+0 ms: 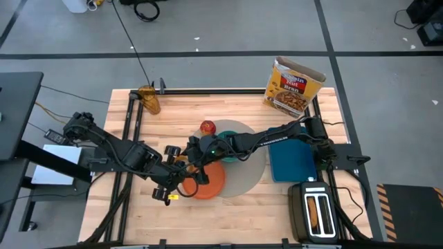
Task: Arrange a breakfast setting
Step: Put the yellow cup with rice to the top right of the green bowl on the brown table mat
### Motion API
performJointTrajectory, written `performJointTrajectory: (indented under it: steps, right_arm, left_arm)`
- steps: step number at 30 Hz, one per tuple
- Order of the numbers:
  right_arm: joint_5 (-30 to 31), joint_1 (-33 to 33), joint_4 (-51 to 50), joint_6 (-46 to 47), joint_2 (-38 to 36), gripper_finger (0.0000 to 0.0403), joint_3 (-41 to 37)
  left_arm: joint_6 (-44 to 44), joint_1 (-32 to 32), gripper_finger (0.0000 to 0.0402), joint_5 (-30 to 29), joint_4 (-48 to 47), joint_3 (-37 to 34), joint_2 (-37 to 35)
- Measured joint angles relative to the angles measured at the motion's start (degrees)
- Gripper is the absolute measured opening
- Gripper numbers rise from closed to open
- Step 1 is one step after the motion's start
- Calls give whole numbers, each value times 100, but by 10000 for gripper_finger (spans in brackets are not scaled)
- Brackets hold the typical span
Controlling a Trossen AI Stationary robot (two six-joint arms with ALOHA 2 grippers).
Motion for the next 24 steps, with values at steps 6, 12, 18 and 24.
performJointTrajectory:
  steps: [6,12,18,24]
  right_arm:
    - [-114,-15,-110,455,-2,397,1]
    - [-5,-9,-155,141,-2,399,0]
    - [-43,-41,-160,-54,-2,393,1]
    - [39,-50,-60,-55,-2,361,0]
  left_arm:
    - [-42,34,13,-204,62,2,2]
    - [-20,28,13,-335,63,4,0]
    - [-10,35,13,-341,69,4,-9]
    - [-8,55,15,-361,71,7,-13]
